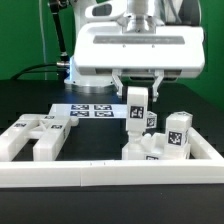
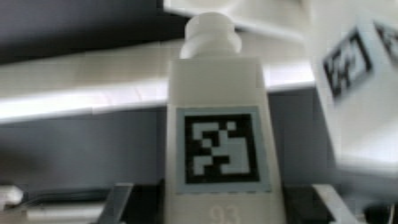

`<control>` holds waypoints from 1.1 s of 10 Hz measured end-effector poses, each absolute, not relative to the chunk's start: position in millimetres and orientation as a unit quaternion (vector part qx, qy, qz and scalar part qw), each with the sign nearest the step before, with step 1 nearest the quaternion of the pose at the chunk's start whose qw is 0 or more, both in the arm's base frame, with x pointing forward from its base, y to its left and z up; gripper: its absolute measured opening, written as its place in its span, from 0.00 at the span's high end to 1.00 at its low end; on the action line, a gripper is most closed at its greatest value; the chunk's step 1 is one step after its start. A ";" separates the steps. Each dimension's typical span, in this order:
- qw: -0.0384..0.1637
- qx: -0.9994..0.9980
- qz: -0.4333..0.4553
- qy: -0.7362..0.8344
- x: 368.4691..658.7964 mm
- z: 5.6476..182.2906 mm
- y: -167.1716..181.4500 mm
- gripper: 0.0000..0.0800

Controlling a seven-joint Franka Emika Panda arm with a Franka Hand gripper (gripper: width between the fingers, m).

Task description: Assemble chair

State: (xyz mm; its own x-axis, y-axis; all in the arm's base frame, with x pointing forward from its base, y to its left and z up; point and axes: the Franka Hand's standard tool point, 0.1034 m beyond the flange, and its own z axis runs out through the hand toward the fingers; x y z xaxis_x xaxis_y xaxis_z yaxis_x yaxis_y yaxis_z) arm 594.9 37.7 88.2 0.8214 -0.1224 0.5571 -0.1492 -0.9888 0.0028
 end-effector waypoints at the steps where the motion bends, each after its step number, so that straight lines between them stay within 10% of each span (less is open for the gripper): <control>1: 0.024 0.952 0.298 -0.067 597.1 92.6 37.9 0.64; 11: 0.029 0.953 0.296 -0.059 596.0 84.3 40.4 0.64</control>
Offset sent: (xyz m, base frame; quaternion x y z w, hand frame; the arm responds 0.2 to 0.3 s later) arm 0.0000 0.0000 0.0000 0.0000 0.0000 0.0000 1.0000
